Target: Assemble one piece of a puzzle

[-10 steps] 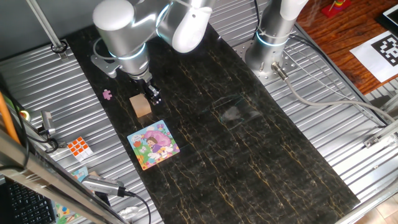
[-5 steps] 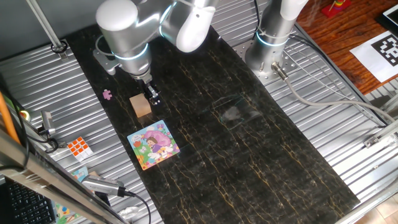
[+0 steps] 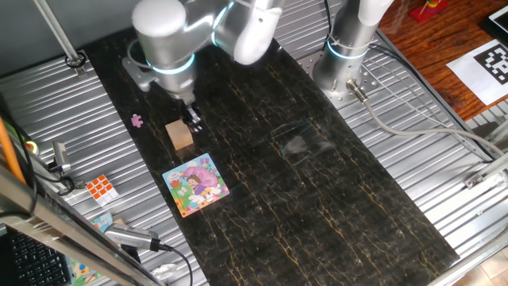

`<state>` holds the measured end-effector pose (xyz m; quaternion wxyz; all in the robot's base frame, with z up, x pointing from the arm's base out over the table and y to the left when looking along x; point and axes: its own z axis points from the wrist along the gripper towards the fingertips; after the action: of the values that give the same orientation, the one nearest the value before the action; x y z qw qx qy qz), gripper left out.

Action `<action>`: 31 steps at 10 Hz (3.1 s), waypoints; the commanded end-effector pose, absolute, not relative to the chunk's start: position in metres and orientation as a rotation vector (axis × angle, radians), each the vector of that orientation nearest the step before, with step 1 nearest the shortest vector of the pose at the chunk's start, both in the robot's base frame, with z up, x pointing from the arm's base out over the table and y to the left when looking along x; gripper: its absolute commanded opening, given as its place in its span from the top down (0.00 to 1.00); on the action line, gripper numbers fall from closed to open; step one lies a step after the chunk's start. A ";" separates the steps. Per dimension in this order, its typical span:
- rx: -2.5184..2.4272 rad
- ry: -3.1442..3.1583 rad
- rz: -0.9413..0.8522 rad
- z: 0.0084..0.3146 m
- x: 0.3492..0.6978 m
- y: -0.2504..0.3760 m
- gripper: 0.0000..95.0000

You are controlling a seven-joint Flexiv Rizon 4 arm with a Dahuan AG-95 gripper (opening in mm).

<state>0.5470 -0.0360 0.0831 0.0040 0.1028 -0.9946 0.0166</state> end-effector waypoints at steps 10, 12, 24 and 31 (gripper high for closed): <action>0.518 -3.081 0.039 0.068 0.584 -0.084 0.60; 0.532 -3.075 0.020 0.066 0.585 -0.084 0.60; 0.309 -3.057 0.073 0.066 0.585 -0.084 0.60; 0.442 -3.107 0.061 0.059 0.605 -0.111 0.40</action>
<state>0.5997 -0.1092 0.0609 -0.0004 0.1394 -0.9899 0.0243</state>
